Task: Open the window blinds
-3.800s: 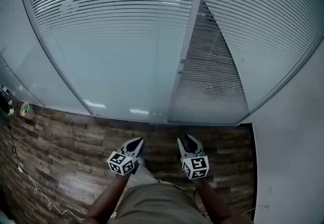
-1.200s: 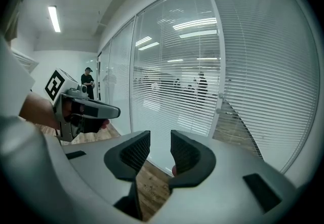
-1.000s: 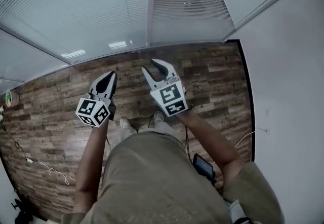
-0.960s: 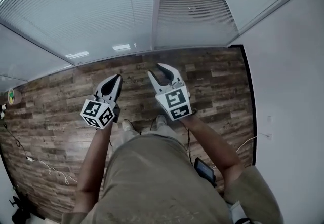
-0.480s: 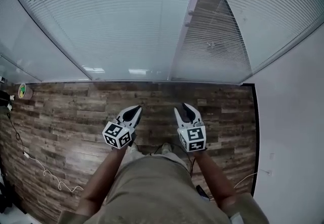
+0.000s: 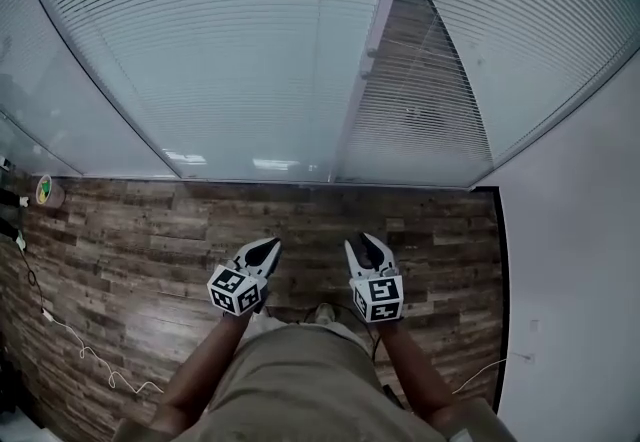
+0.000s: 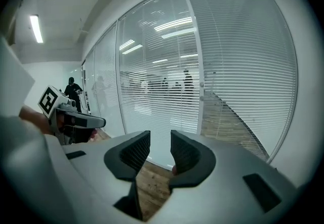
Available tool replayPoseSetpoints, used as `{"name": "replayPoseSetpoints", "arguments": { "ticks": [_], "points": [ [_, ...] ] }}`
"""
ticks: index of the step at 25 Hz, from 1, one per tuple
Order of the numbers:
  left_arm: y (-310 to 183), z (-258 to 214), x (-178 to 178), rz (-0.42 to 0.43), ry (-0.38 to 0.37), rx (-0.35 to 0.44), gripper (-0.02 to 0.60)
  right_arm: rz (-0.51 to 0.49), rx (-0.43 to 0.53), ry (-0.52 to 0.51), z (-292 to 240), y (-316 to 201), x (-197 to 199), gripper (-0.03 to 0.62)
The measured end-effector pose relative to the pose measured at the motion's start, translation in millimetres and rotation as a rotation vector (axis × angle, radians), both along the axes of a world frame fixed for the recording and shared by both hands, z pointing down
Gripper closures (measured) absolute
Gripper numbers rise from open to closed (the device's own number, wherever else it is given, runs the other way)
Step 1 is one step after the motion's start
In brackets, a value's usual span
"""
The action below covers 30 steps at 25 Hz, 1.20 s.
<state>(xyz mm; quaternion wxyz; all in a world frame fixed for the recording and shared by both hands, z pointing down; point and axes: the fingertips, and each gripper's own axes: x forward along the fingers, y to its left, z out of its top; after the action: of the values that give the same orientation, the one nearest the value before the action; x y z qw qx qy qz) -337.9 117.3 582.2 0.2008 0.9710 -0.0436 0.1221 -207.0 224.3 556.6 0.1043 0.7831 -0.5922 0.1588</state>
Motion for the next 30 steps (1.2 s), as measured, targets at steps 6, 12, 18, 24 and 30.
{"name": "replayPoseSetpoints", "arguments": {
  "ticks": [6,12,18,24,30],
  "points": [
    [12.6,2.5,2.9,-0.011,0.004,-0.013,0.568,0.005,0.006,-0.007,-0.2,16.8,4.1,0.462],
    [31.9,3.2,19.2,-0.012,0.01,-0.016,0.568,-0.014,0.019,0.003,-4.6,34.7,15.8,0.462],
    [57.3,3.1,28.5,-0.019,0.019,-0.027,0.568,-0.032,0.026,0.014,-10.2,58.7,22.3,0.462],
    [72.2,-0.6,39.3,-0.054,0.038,-0.036,0.568,-0.046,0.02,0.022,-11.4,85.0,33.0,0.462],
    [77.7,-2.2,43.4,-0.087,0.046,-0.038,0.568,-0.059,-0.01,0.054,-7.0,100.9,43.8,0.462]
  ]
}}
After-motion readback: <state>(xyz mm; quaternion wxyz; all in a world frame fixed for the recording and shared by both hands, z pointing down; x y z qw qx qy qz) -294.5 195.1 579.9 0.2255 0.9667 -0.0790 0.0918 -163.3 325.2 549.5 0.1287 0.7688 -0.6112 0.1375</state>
